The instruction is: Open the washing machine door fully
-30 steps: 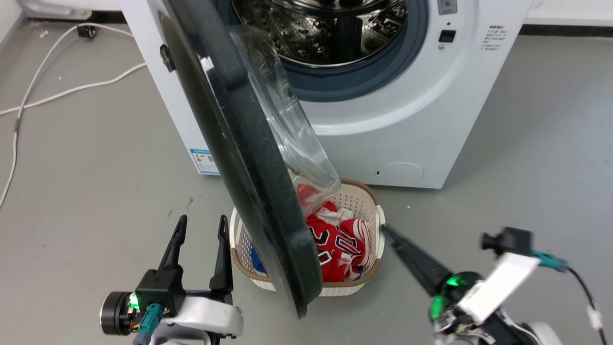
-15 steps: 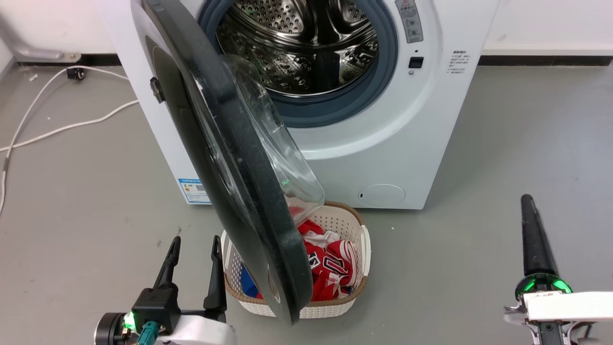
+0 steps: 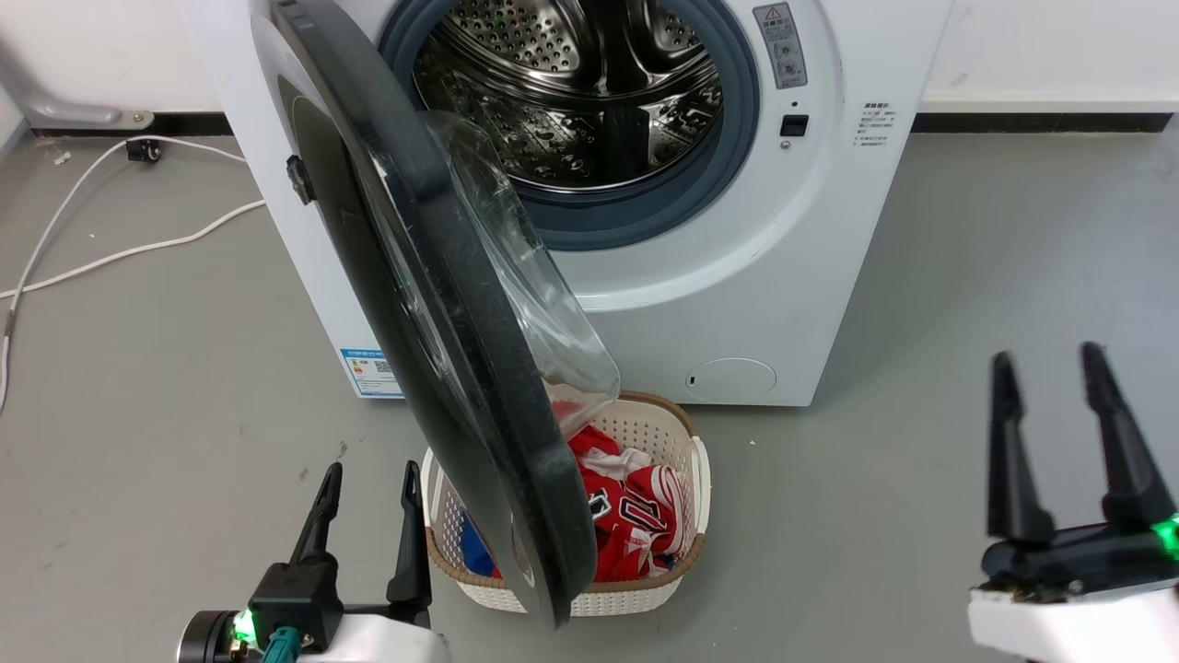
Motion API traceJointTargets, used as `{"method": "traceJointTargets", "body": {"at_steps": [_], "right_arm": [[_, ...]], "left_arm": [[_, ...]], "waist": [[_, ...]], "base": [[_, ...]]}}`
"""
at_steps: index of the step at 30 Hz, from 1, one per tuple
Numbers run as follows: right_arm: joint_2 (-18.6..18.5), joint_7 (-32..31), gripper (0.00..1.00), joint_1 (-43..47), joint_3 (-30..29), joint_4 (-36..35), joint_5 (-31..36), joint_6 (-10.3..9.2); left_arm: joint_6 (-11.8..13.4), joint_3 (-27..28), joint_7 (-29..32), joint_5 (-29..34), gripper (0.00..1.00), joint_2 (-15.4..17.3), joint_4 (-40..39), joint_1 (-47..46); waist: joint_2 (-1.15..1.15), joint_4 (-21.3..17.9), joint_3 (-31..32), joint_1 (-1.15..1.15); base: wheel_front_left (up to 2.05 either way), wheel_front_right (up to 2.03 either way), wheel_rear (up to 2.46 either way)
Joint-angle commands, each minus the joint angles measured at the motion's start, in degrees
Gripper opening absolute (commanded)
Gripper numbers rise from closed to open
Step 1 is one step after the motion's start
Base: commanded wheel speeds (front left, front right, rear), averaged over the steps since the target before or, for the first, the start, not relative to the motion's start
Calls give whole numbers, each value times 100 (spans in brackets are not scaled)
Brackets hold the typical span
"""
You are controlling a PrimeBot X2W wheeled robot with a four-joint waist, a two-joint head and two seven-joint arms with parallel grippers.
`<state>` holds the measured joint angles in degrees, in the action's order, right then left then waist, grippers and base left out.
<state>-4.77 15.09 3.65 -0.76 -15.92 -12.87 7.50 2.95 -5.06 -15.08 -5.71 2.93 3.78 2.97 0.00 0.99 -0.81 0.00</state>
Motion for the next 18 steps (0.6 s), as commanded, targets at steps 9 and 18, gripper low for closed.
{"method": "traceJointTargets", "body": {"at_steps": [9,18], "right_arm": [[170,9,100,398,-50,812,883,-2],[196,10,100,554,33,1403,419,-1]], "left_arm": [[6,16,-14,45,100,-8,-20,10],[16,29,-14,69,100,-7,-39,70]], "waist": [[0,39,9,0],[0,64,31,0]], "base": [[0,0,0],[0,0,0]]}}
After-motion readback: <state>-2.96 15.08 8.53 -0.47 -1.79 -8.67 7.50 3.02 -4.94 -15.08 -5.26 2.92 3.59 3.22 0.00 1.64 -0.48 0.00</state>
